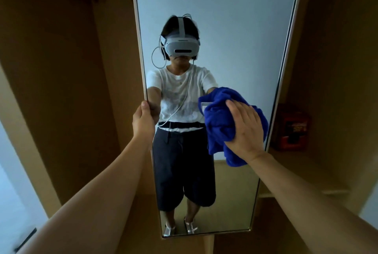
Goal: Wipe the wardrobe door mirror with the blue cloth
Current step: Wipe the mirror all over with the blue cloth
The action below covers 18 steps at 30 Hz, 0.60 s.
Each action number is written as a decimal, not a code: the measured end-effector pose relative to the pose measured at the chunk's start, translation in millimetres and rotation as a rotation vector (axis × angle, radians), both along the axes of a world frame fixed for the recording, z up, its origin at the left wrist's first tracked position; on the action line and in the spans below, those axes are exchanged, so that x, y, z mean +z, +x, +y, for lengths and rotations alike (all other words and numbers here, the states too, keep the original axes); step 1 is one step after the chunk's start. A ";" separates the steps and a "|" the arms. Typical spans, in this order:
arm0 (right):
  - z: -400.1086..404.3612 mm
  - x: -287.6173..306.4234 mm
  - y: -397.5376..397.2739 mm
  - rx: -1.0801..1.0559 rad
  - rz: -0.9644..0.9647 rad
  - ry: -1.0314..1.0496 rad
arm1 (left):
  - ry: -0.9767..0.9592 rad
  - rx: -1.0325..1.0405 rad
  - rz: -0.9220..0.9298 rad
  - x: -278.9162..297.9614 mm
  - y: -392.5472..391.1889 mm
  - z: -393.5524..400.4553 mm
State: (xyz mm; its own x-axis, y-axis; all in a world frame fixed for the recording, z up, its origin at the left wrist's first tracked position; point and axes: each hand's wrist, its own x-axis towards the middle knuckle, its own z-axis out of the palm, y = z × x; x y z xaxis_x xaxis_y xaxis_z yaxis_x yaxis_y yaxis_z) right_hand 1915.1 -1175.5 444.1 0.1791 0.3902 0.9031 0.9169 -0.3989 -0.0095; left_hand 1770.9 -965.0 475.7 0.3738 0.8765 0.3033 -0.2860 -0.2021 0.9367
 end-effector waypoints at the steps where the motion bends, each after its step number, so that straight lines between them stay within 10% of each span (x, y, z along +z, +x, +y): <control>1: -7.9 -3.0 4.9 -0.027 0.023 0.007 | 0.000 0.003 -0.001 -1.1 0.3 -0.8; 8: -52.2 -36.0 28.8 -0.144 0.163 0.055 | 0.028 0.072 0.049 -1.0 -0.5 -4.8; 18: -58.4 -52.4 38.7 -0.037 0.689 0.632 | -0.001 0.189 0.105 -26.5 5.9 -8.0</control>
